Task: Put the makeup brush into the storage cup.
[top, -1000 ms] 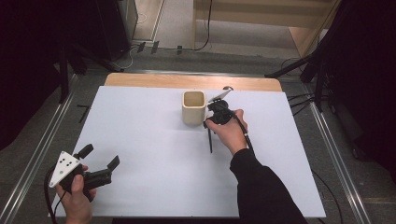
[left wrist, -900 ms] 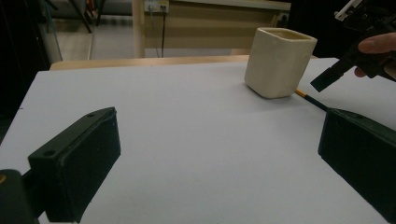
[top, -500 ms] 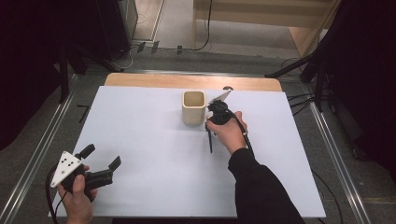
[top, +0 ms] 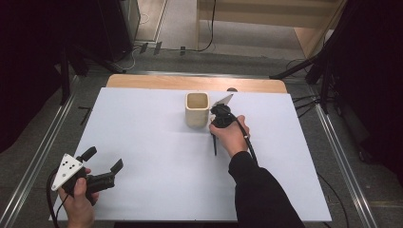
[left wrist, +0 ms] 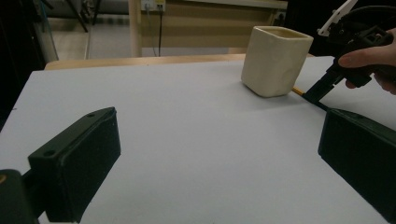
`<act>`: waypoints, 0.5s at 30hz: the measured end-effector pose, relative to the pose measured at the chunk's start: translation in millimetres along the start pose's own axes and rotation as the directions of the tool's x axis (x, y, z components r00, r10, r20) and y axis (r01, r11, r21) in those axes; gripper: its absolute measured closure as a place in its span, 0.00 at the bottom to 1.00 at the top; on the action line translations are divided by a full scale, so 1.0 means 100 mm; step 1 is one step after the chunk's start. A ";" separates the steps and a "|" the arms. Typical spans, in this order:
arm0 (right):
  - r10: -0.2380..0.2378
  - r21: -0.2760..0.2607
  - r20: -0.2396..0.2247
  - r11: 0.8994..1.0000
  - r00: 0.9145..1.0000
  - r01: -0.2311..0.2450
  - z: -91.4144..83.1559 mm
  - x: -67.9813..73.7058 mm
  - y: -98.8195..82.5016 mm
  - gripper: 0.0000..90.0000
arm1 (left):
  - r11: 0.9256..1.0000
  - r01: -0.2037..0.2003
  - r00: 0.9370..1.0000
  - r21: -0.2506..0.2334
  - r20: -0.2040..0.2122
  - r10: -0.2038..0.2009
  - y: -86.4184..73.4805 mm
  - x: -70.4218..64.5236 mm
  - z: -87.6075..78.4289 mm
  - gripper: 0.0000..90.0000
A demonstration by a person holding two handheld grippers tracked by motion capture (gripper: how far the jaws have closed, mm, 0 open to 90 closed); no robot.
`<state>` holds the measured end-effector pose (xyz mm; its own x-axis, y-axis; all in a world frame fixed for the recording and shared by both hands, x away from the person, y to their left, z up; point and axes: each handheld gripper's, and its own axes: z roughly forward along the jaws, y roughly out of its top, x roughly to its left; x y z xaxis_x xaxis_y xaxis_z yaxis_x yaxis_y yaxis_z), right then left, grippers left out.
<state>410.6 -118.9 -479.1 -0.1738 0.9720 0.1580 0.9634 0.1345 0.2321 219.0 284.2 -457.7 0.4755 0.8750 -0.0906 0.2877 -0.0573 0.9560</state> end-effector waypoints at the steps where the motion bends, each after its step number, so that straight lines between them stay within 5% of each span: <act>1: 0.002 -0.002 0.007 1.000 1.000 -0.002 0.00 -0.01 0.00 0.91 | 1.000 0.001 1.000 0.002 -0.001 -0.001 0.00 0.00 0.00 0.00; 15: 0.054 -0.096 -0.011 0.994 0.999 -0.054 -0.05 -0.07 -0.06 0.94 | 1.000 0.005 1.000 0.004 -0.001 -0.005 0.00 0.01 0.01 0.00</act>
<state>404.9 -127.5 -477.3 -0.1240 0.9757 0.1805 0.9473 0.0623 0.3143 220.1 284.4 -458.4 0.4735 0.8756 -0.0956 0.2938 -0.0547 0.9543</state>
